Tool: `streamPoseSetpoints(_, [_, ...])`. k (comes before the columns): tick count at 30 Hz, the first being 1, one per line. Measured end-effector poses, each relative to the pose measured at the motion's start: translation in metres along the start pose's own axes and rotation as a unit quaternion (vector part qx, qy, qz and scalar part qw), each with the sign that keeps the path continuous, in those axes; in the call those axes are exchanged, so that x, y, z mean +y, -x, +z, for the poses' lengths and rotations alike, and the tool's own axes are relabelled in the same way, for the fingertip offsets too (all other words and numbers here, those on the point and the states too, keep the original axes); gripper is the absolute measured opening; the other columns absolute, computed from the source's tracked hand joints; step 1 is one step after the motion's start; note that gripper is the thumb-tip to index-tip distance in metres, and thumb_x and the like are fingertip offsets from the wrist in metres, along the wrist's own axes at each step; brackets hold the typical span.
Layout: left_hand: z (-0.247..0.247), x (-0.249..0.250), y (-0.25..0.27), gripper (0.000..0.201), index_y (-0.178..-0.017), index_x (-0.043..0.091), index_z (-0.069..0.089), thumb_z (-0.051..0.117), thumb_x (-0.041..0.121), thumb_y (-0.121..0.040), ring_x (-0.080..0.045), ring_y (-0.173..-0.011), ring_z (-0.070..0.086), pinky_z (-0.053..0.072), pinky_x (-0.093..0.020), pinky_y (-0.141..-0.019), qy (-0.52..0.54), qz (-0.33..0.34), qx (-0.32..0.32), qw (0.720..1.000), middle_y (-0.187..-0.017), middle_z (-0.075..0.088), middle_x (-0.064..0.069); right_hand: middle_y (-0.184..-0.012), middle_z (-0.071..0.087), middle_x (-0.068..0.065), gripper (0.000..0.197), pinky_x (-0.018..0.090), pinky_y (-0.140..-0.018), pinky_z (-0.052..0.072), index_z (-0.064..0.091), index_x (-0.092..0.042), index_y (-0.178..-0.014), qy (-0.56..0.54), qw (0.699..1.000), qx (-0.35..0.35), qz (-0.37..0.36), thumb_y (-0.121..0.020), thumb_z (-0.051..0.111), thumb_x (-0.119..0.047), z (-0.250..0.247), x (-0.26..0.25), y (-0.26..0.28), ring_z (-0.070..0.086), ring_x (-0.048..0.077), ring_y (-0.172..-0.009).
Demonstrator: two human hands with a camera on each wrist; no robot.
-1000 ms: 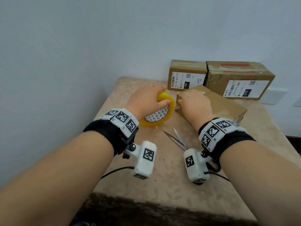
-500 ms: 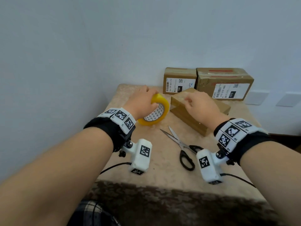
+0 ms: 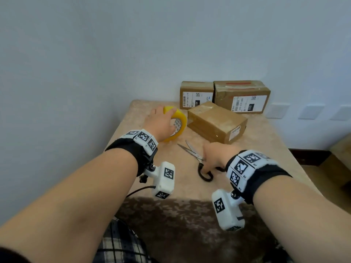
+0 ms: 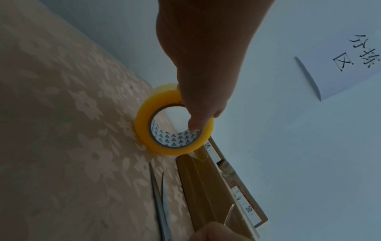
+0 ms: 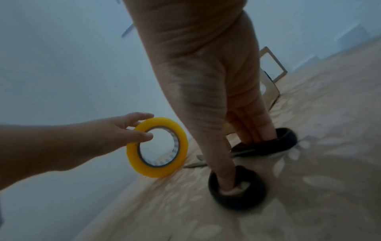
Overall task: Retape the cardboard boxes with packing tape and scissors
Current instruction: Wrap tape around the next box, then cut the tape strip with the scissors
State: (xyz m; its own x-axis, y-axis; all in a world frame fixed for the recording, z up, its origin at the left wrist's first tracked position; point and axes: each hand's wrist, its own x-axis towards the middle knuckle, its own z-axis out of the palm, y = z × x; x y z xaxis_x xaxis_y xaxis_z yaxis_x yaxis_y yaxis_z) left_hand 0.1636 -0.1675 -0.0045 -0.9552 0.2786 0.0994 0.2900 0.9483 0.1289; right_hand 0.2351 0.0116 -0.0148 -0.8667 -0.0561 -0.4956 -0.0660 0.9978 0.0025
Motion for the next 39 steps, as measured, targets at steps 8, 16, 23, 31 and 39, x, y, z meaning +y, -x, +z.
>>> streamPoseSetpoints(8, [-0.007,-0.014,-0.001,0.056,-0.146,0.03,0.03,0.043,0.012,-0.094,-0.034,-0.128,0.036,0.036,-0.044,-0.103,0.014,-0.001,0.019,1.0,-0.14,0.038,-0.017,-0.097,0.066,0.011,0.02,0.032,-0.067,0.056,0.065,-0.002,-0.1,-0.062,0.994,0.086,0.003,-0.088,0.059,-0.016,-0.001,0.012,0.003,0.063,0.026,-0.082])
streamPoseSetpoints(16, [-0.022,-0.001,-0.023,0.033,-0.111,0.006,0.044,0.046,0.036,-0.097,-0.023,-0.084,0.048,0.038,-0.033,-0.071,0.062,-0.002,0.032,0.998,-0.108,0.054,-0.014,-0.096,0.074,0.014,0.028,0.021,-0.066,0.038,0.066,-0.001,-0.107,-0.397,0.917,0.023,0.033,-0.085,0.072,-0.017,-0.03,0.052,0.016,0.061,0.016,-0.078])
streamPoseSetpoints(23, [-0.027,0.006,-0.041,0.042,-0.134,0.019,0.046,0.04,0.04,-0.098,-0.031,-0.109,0.054,0.043,-0.038,-0.087,-0.002,0.02,-0.029,0.999,-0.128,0.046,-0.014,-0.086,0.068,0.007,0.038,0.022,-0.067,0.038,0.067,-0.008,-0.11,-0.473,0.879,-0.047,0.017,-0.077,0.078,-0.024,-0.035,0.05,0.015,0.06,0.015,-0.075])
streamPoseSetpoints(31, [-0.022,0.0,-0.035,0.044,-0.126,0.017,0.052,0.058,0.041,-0.09,-0.022,-0.112,0.053,0.039,-0.029,-0.086,0.045,0.043,-0.012,0.998,-0.125,0.057,-0.005,-0.07,0.054,0.0,0.053,0.023,-0.06,0.032,0.061,-0.015,-0.093,-0.559,0.825,-0.036,-0.083,-0.059,0.072,-0.054,-0.028,0.053,0.009,0.047,0.011,-0.061])
streamPoseSetpoints(39, [-0.024,0.001,-0.024,0.045,-0.134,0.022,0.05,0.054,0.041,-0.093,-0.023,-0.12,0.049,0.037,-0.031,-0.094,0.05,0.049,-0.034,0.997,-0.133,0.05,-0.005,-0.087,0.062,-0.002,0.062,0.046,-0.086,0.048,0.045,-0.023,-0.118,-0.174,0.918,0.356,0.03,-0.077,0.063,-0.067,-0.053,0.038,-0.034,0.06,0.024,-0.086])
